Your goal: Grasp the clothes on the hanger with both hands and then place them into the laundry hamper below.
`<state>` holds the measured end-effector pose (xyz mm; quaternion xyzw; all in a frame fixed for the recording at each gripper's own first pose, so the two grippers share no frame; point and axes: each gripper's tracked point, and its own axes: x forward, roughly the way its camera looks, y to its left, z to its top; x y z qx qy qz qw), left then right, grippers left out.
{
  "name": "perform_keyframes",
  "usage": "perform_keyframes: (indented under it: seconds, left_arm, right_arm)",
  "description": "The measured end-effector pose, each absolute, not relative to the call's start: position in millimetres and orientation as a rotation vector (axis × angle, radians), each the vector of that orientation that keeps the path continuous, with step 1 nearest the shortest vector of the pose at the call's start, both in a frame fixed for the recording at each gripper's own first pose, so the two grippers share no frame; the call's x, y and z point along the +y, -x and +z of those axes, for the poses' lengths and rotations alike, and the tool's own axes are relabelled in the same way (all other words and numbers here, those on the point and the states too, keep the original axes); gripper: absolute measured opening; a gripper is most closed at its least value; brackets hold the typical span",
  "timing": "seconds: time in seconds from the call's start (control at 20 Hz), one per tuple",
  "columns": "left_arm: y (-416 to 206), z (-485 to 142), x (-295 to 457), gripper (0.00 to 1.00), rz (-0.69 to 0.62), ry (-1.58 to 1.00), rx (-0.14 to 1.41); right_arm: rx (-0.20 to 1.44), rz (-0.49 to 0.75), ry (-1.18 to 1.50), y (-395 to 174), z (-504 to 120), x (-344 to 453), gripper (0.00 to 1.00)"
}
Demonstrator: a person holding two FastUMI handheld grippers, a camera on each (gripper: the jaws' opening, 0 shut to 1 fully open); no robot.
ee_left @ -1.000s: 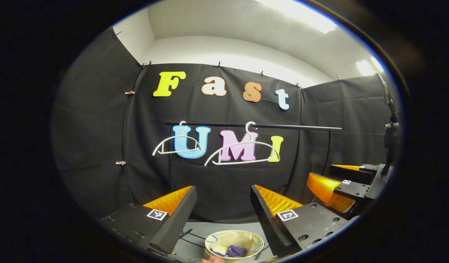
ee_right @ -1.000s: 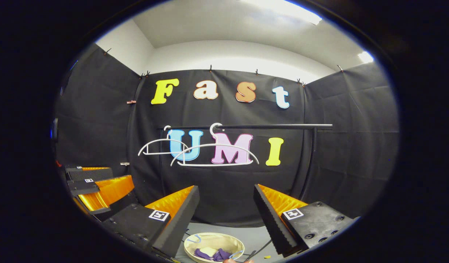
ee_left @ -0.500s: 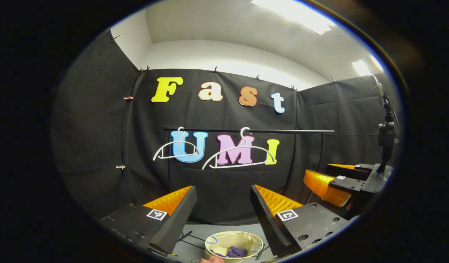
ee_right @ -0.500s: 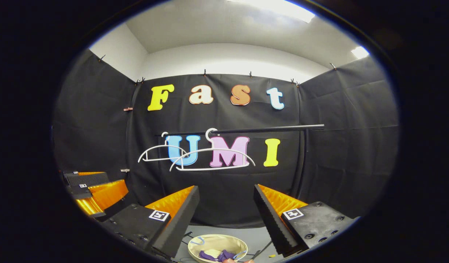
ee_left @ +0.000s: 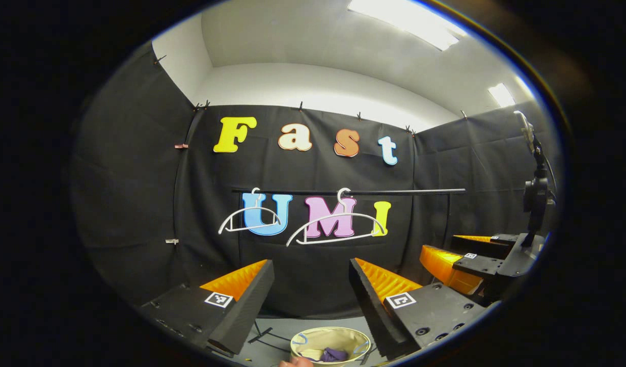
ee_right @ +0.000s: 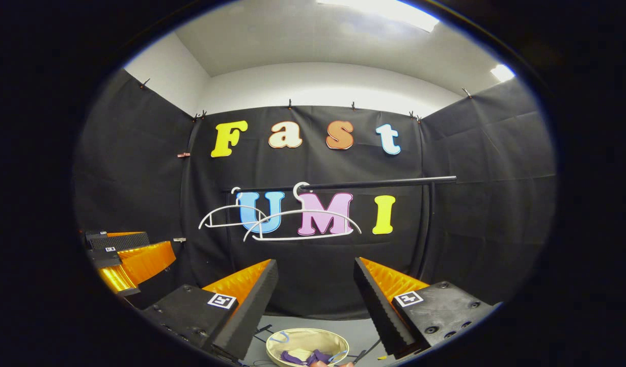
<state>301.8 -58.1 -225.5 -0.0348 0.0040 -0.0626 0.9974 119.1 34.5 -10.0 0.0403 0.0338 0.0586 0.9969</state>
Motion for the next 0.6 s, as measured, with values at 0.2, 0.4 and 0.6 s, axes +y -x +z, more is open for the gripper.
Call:
perform_keyframes:
  seconds: [0.2,0.4,0.6]
  left_arm:
    - [-302.7,-223.4,-62.0,0.93,-0.132,0.072,0.007]
    - [-304.5,-225.9,-64.8,0.93,-0.136,0.067,0.016]
    - [-302.3,-226.2,-63.0,0.93,-0.131,0.076,0.019]
  right_arm:
    - [0.052,0.108,-0.065,-119.2,-7.0,32.7,0.93]
    - [0.055,0.104,-0.068,-119.0,-8.6,32.6,0.96]
    - [0.055,0.105,-0.063,-117.2,-7.6,33.0,0.96]
